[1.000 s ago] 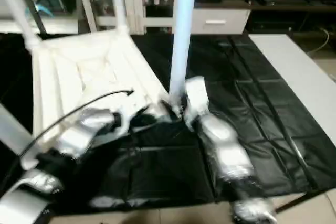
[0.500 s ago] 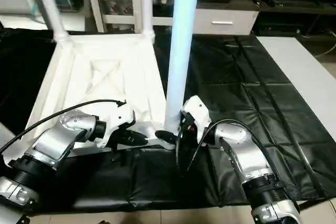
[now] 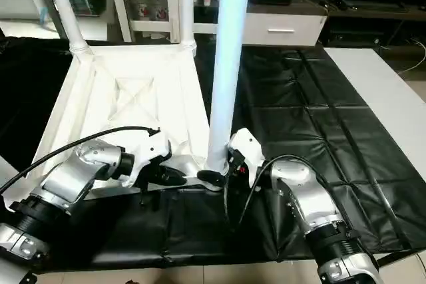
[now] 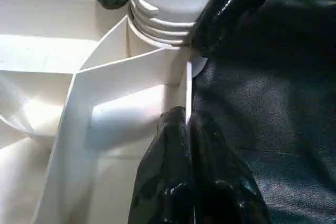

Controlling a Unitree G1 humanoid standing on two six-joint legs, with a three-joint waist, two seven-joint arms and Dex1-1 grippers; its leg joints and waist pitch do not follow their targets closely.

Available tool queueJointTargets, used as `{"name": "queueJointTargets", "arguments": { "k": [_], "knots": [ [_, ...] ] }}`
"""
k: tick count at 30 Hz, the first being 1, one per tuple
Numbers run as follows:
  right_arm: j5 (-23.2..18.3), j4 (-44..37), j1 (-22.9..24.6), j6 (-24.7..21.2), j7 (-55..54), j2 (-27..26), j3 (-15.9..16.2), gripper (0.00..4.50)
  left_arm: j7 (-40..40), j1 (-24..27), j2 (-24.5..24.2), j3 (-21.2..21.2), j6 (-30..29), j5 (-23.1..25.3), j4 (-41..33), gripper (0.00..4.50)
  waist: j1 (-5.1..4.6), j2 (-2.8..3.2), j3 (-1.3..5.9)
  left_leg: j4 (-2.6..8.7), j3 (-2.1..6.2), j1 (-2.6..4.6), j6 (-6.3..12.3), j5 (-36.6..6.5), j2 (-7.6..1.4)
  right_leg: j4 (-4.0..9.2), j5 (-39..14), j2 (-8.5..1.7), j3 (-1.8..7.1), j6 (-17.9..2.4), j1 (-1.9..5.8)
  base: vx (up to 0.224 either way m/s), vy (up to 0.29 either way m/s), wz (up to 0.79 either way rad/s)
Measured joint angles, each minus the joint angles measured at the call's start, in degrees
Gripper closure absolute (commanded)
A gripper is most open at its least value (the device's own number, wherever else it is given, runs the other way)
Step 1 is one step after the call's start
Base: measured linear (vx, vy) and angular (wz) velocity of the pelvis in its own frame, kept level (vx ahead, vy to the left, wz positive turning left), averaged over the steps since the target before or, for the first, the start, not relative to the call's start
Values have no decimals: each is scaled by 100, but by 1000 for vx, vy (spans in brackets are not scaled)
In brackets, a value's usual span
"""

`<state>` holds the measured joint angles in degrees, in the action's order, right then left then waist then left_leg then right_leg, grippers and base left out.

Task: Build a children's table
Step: Rotate leg to tighten

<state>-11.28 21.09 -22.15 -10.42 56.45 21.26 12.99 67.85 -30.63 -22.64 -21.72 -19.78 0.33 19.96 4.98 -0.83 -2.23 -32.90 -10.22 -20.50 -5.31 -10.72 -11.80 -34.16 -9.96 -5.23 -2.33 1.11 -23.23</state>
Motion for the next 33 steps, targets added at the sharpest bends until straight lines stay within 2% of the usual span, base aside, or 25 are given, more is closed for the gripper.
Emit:
{"name": "queueJointTargets", "arguments": {
  "k": [5,11,13,15,17,20,25,30,31,33],
  "knots": [
    [2,83,-25,57,9,-44,-21,180,-4,-1,-5,4,-21,-4,0,450,0,-1,0,-2,0,1,0,0,0,-2,0,0,0,0,0,0,0,0],
    [-38,339,-5,-17,-864,-654,-420,181,-422,-60,274,218,-127,-11,248,450,-94,-15,-5,-17,3,17,-6,4,-2,-22,13,1,5,-16,5,0,0,0],
    [-50,459,-27,-131,-1454,-948,-693,181,-788,-160,526,330,-158,-7,516,450,-139,-40,-3,-19,5,24,-8,5,-3,-26,18,2,4,-20,6,0,0,0],
    [-28,751,-221,-209,-2530,-1428,-1060,181,-1420,-413,899,425,-152,103,930,450,-175,-68,-4,-20,12,29,-17,11,-4,-29,14,2,0,-5,4,0,0,0],
    [-4,908,-347,-211,-3108,-1593,-1145,182,-1786,-521,1074,442,-129,167,1121,450,-193,-81,-1,-18,15,23,-17,11,-2,-25,14,2,-2,-3,4,0,0,0],
    [183,1567,-908,-181,-4512,-2137,-1393,182,-2543,-813,1364,447,23,386,1642,450,-229,-100,2,-12,30,32,-19,11,-1,-21,12,2,-17,1,3,0,0,0],
    [677,1933,-1269,-47,-6144,-2589,-1462,182,-3112,-1006,1679,430,233,538,2003,450,-213,-91,4,-7,31,24,-20,12,3,-19,16,2,-14,5,-5,0,0,0],
    [734,2182,-1324,413,-6229,-2620,-1506,182,-3190,-1068,1733,430,405,616,2107,450,-157,-78,3,3,21,8,-20,11,4,-19,18,-1,-9,0,-20,0,0,0],
    [737,2179,-1311,458,-6166,-2601,-1508,148,-3190,-1070,1727,427,420,618,2099,450,-154,-77,2,4,20,1,-20,11,4,-18,18,-1,-9,1,-27,0,0,0],
    [746,2055,-1181,568,-5973,-2505,-1461,148,-3185,-1069,1711,368,495,618,2082,450,-142,-71,-1,4,18,-15,-19,12,4,-19,18,-1,-8,0,-43,0,0,0]
  ]
}}
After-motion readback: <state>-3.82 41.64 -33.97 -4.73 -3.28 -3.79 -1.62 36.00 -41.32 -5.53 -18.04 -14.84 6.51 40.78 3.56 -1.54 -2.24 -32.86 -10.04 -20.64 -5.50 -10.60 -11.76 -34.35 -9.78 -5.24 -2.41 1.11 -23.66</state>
